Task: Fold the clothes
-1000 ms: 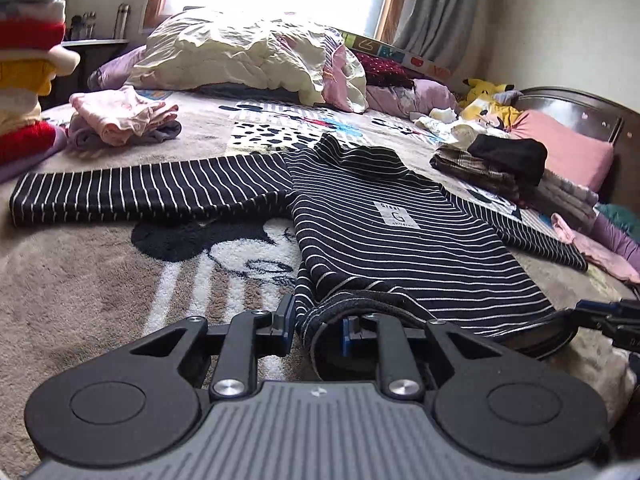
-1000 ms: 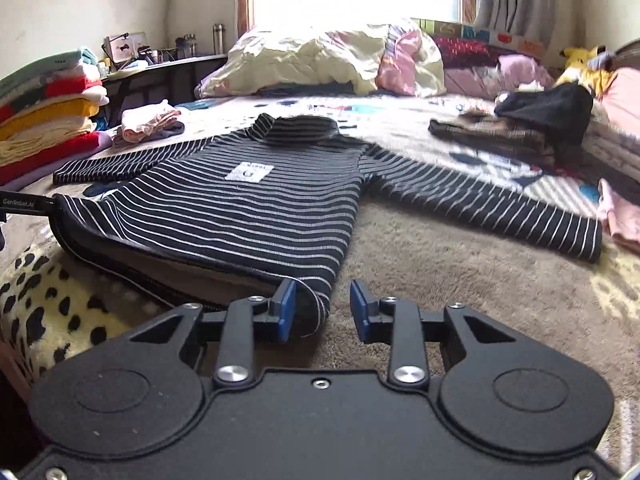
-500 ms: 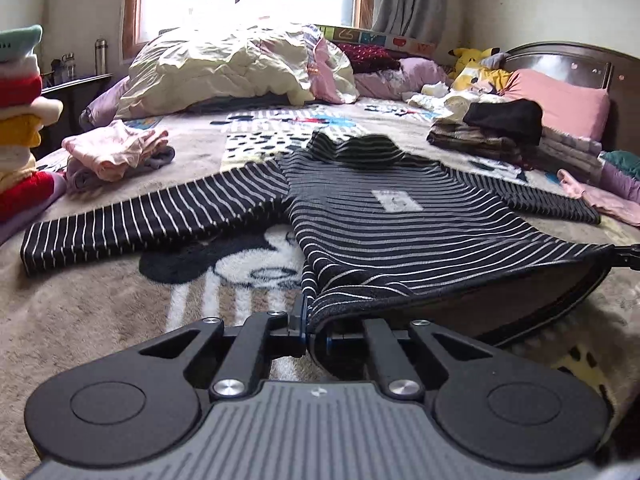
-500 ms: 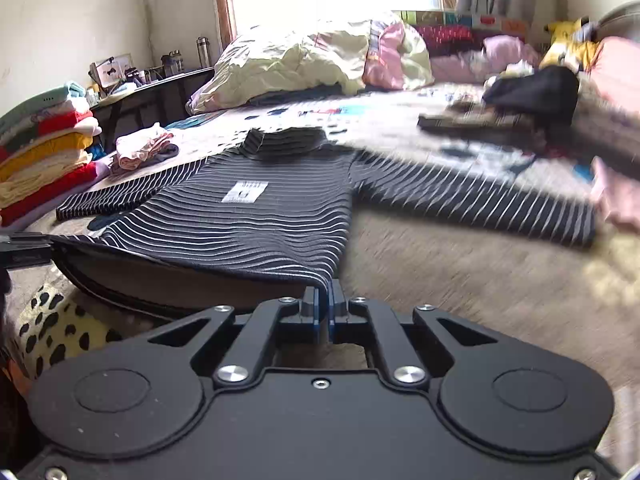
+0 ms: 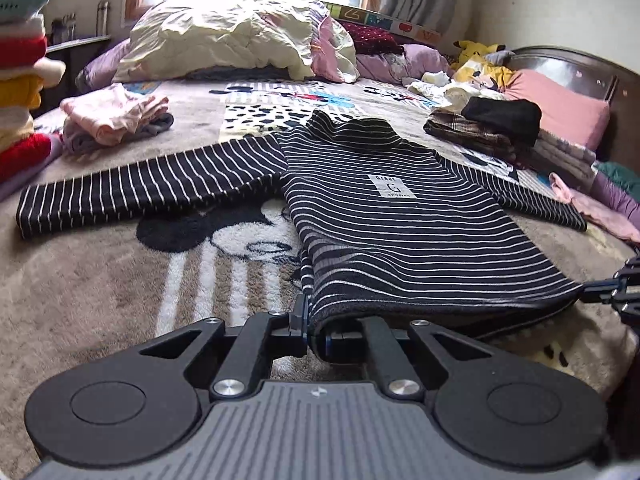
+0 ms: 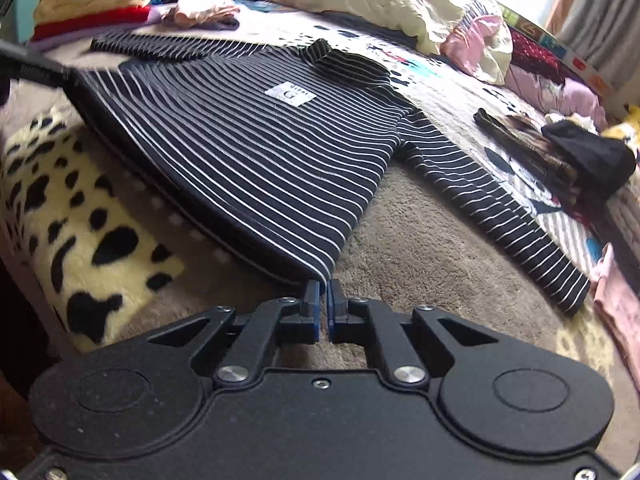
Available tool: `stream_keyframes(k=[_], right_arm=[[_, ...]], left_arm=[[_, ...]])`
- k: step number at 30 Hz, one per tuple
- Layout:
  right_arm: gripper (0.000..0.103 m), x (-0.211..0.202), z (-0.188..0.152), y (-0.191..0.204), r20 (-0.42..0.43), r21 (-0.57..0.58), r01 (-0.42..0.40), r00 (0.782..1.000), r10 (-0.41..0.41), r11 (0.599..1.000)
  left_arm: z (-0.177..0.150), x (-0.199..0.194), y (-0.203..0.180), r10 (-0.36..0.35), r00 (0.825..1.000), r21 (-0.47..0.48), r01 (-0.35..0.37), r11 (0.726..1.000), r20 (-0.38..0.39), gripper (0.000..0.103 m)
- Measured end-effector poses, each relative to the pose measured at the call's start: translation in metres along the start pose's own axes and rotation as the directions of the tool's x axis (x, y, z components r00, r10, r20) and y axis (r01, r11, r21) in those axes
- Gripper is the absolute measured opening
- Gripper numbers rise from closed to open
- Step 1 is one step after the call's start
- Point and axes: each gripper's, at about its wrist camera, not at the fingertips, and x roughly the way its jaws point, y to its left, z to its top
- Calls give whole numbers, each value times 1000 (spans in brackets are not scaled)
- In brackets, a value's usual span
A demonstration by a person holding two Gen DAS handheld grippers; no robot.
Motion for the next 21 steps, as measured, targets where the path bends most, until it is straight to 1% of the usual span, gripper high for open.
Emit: stream_keyframes(k=[1, 3, 5, 6, 8, 9, 10, 11, 12, 13, 14, 15, 16, 17, 19, 21], right_arm=[[2, 2, -2, 4, -19, -45, 10, 1000, -11, 999], [2, 7, -5, 11, -54, -132, 27, 998, -34, 991], [2, 8, -11, 14, -97, -182, 9, 995, -27, 983], [2, 3, -10, 15, -104, -189, 10, 994, -30, 982], [2, -8, -12, 7, -95, -142, 3, 995, -17, 990], [2, -14, -14, 3, -87, -117, -1, 996, -9, 993], [3, -21, -12, -1, -52, -70, -10, 999, 6, 998], [3, -26, -9, -5, -15, -14, -26, 1000, 26, 1000], [6, -26, -6, -7, 18, 42, -46, 999, 45, 998], [12, -23, -2, -14, 53, 137, -71, 997, 65, 988], [26, -19, 2, -20, 89, 231, -100, 993, 81, 968], [38, -12, 2, -28, 122, 338, -140, 987, 105, 931], [44, -5, 3, -36, 156, 438, -180, 980, 122, 881], [47, 4, 0, -42, 169, 522, -196, 978, 124, 830], [47, 24, -6, -45, 153, 609, -200, 979, 133, 768], [44, 37, -12, -41, 156, 622, -224, 975, 161, 750]], left_arm=[[-2, 2, 0, 23, 1000, 16, -23, 1000, -20, 7], [-5, 7, -1, 69, 996, 49, -66, 997, -59, 12], [-8, 2, -3, 78, 993, 121, -68, 990, -85, 19], [-9, -2, -5, 82, 992, 158, -66, 985, -97, 22], [-11, -12, -7, 89, 990, 231, -62, 971, -109, 42], [-11, -20, -7, 93, 990, 268, -61, 962, -108, 46], [-11, -28, -6, 109, 990, 290, -80, 954, -85, 49], [-8, -34, -4, 111, 992, 275, -91, 957, -58, 49], [-4, -39, -1, 109, 994, 252, -97, 963, -32, 49], [-1, -45, 1, 107, 994, 230, -103, 968, -6, 49], [3, -47, 4, 84, 996, 190, -86, 978, 17, 50], [3, -42, 8, 55, 998, 148, -56, 987, 11, 50], [1, -36, 11, 25, 1000, 105, -25, 994, 1, 50], [0, -30, 14, -5, 1000, 62, 6, 998, -8, 50], [-3, -17, 20, -67, 997, -25, 66, 997, -23, 50], [-5, -5, 27, -129, 991, -113, 125, 986, -32, 48]])
